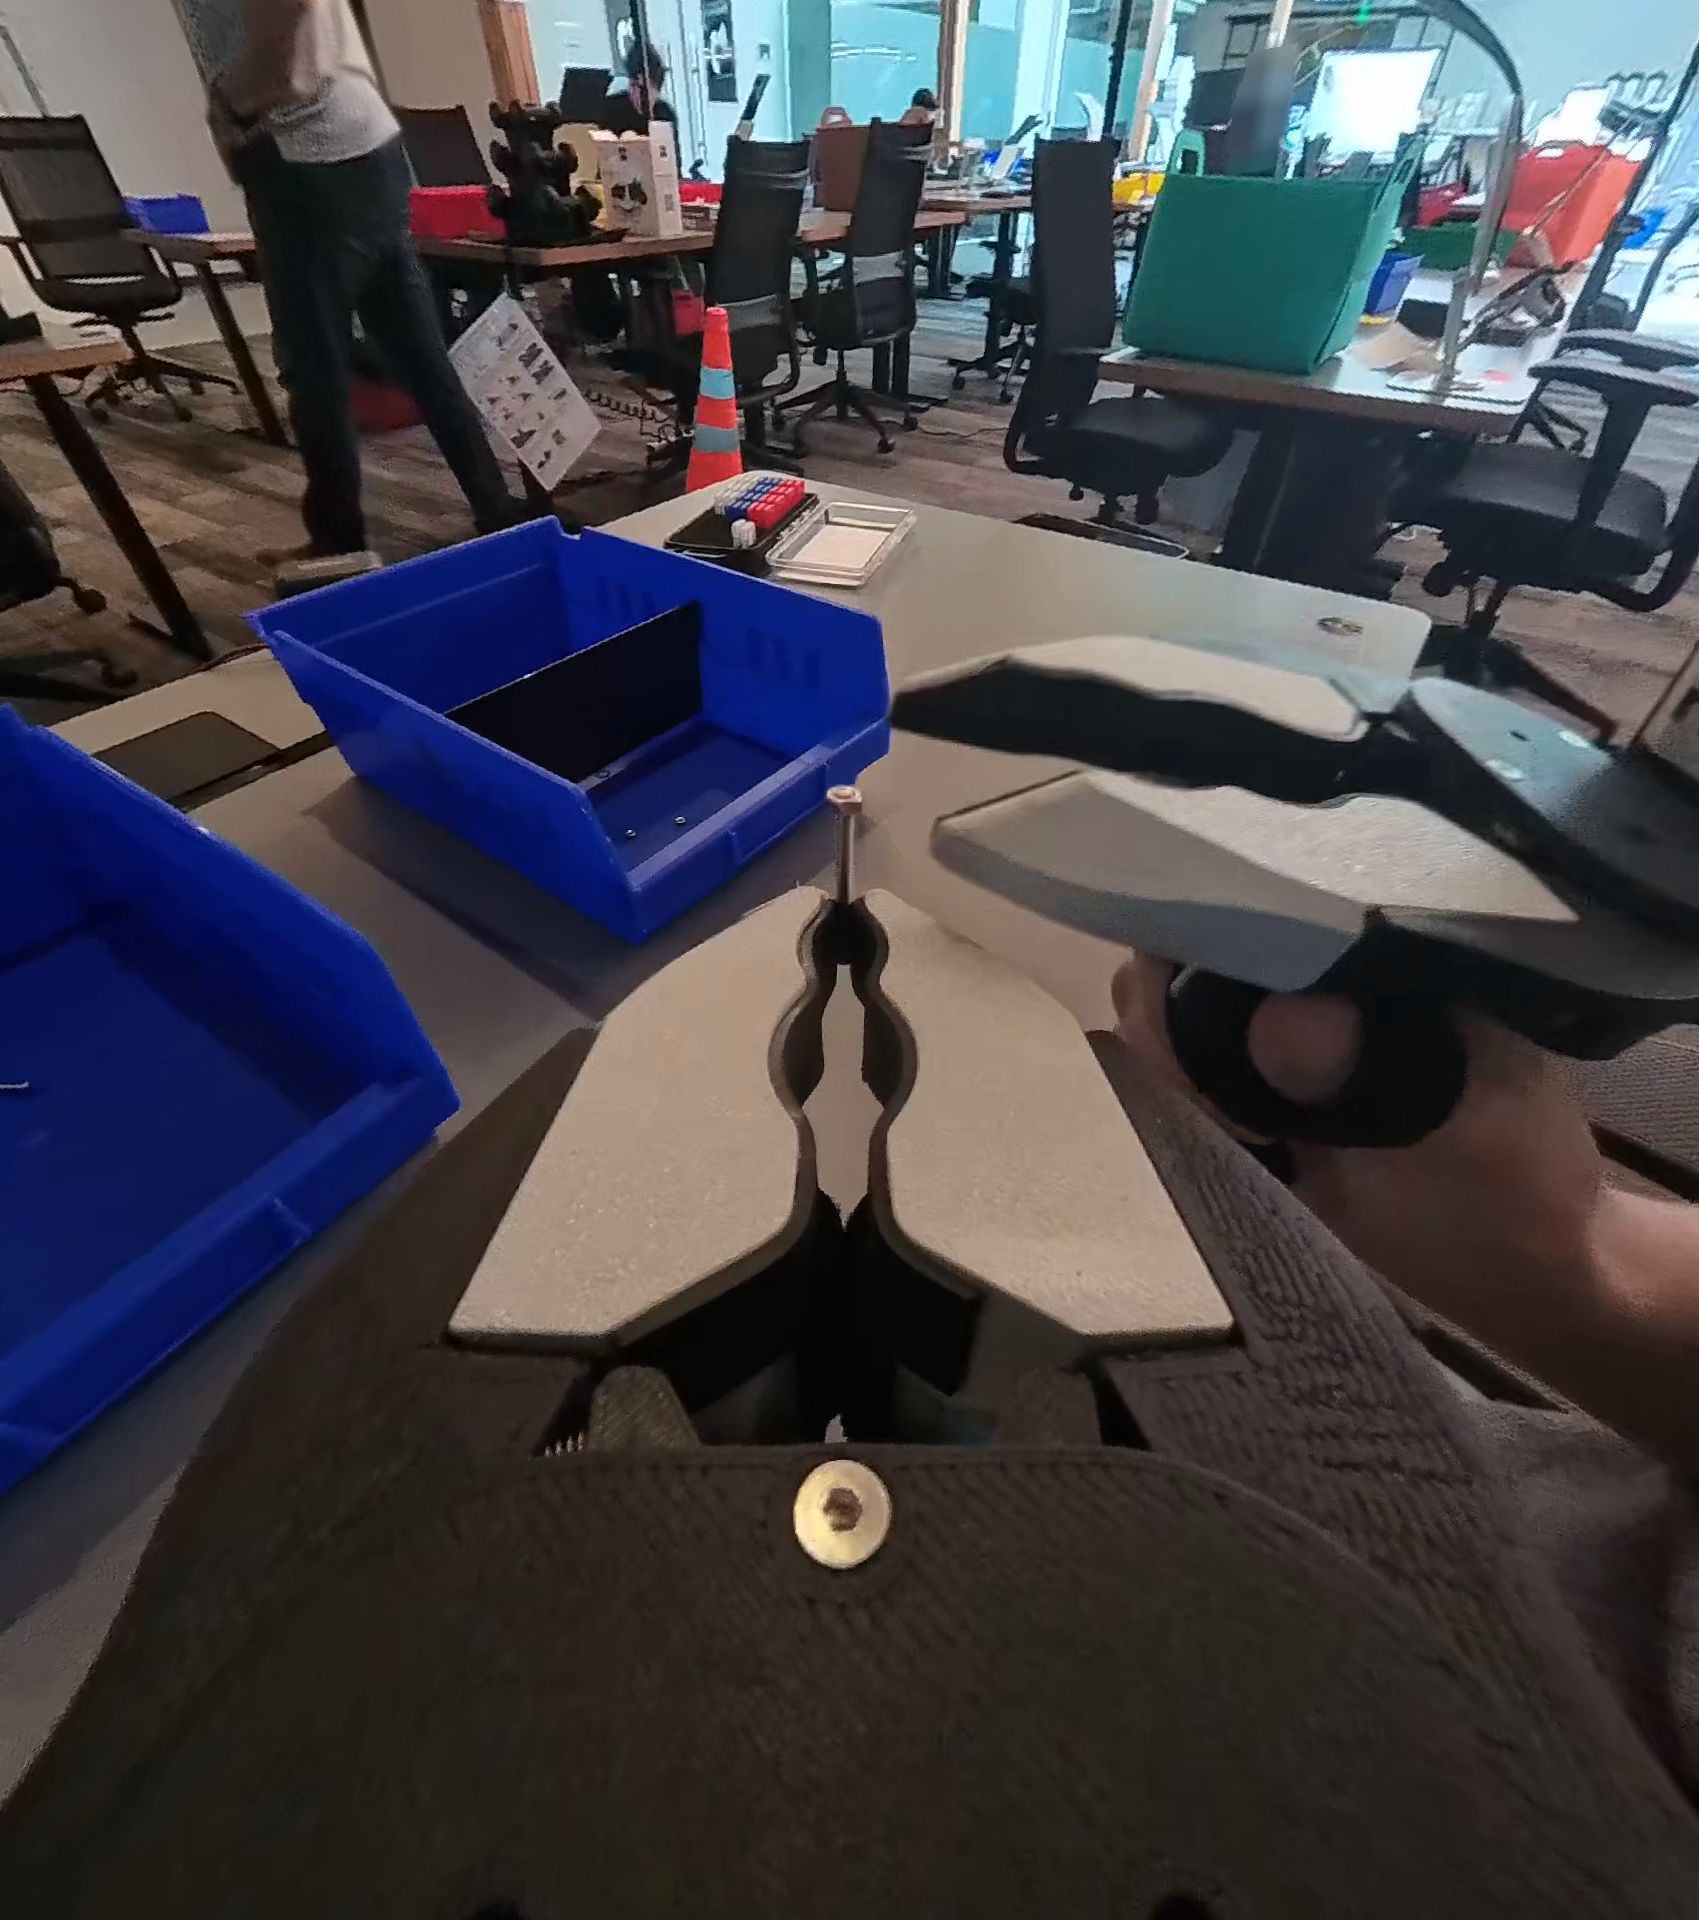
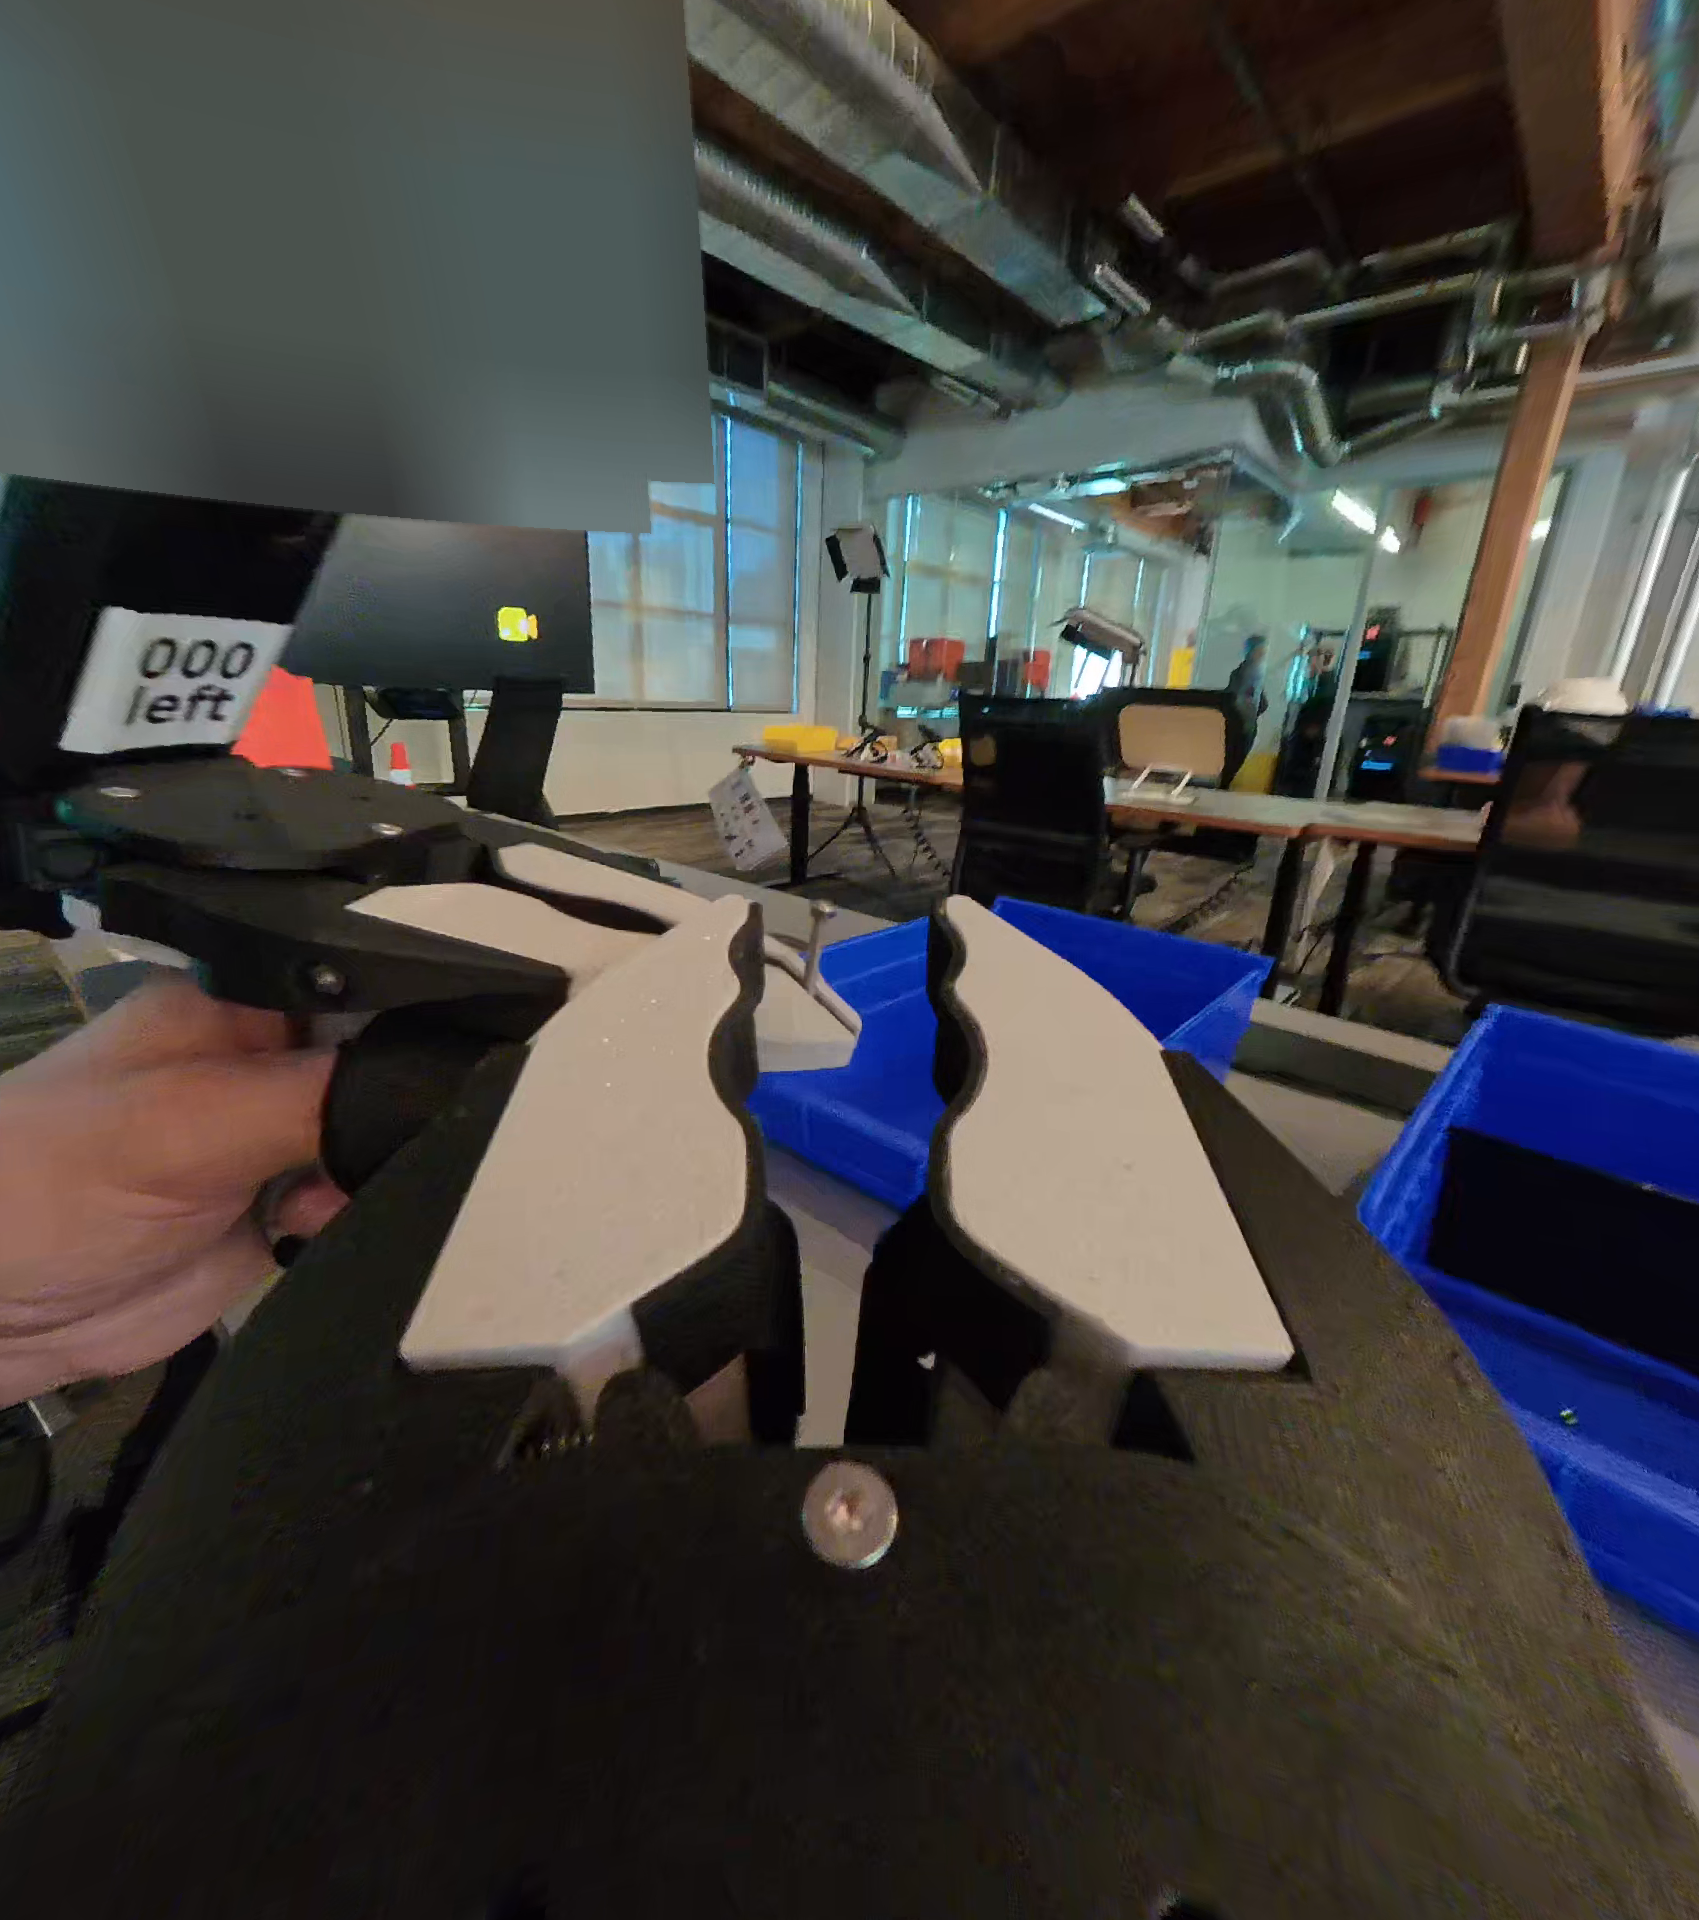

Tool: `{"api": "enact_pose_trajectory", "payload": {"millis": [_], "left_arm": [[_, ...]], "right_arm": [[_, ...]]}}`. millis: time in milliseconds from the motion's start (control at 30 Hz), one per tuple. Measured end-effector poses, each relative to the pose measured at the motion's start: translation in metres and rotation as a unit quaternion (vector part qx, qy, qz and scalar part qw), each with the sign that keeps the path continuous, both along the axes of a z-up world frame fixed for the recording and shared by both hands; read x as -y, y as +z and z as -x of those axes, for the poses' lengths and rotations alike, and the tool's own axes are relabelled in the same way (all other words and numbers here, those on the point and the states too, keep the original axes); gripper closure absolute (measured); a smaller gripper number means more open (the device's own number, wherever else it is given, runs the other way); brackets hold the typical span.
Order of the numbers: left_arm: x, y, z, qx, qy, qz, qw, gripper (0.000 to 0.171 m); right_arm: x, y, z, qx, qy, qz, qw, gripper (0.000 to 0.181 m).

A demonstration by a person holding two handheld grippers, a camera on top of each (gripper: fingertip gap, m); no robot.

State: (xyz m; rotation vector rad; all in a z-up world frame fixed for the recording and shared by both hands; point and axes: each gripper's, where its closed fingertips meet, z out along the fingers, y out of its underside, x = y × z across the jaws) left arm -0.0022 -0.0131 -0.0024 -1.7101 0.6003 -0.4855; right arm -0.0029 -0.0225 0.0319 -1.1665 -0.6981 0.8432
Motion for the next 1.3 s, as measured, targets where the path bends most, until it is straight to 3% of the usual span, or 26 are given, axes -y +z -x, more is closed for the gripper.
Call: {"api": "enact_pose_trajectory", "payload": {"millis": [733,833,933,1000,1033,1100,1167,1233,1300], "left_arm": [[-0.001,-0.007,-0.004,-0.012,-0.012,0.007,1.0,0.169],[0.001,-0.005,-0.006,-0.01,-0.02,0.004,1.0,0.169],[0.005,-0.001,-0.009,0.003,-0.037,0.007,0.999,0.17],[0.01,0.002,-0.014,0.022,-0.059,0.016,0.998,0.17],[0.013,0.003,-0.018,0.031,-0.075,0.022,0.996,0.17],[0.019,0.003,-0.028,0.044,-0.1,0.033,0.993,0.17],[0.024,0.001,-0.038,0.046,-0.118,0.043,0.991,0.17],[0.026,-0.003,-0.043,0.053,-0.129,0.053,0.989,0.17],[0.026,-0.004,-0.044,0.057,-0.129,0.056,0.988,0.17]], "right_arm": [[-0.004,-0.008,0.012,0.02,0.023,0.001,1.0,0.176],[-0.002,-0.006,0.01,0.024,0.074,-0.013,0.997,0.177],[0.003,-0.002,0.01,0.019,0.195,-0.024,0.98,0.177],[0.011,0.001,0.008,0.007,0.324,-0.022,0.946,0.177],[0.015,0.002,0.005,-0.001,0.405,-0.009,0.914,0.177],[0.021,0.003,-0.008,-0.018,0.568,0.025,0.822,0.177],[0.026,0.0,-0.021,-0.02,0.7,0.058,0.712,0.176],[0.03,-0.003,-0.028,-0.013,0.782,0.081,0.618,0.177],[0.03,-0.005,-0.029,-0.005,0.825,0.092,0.558,0.176]]}}
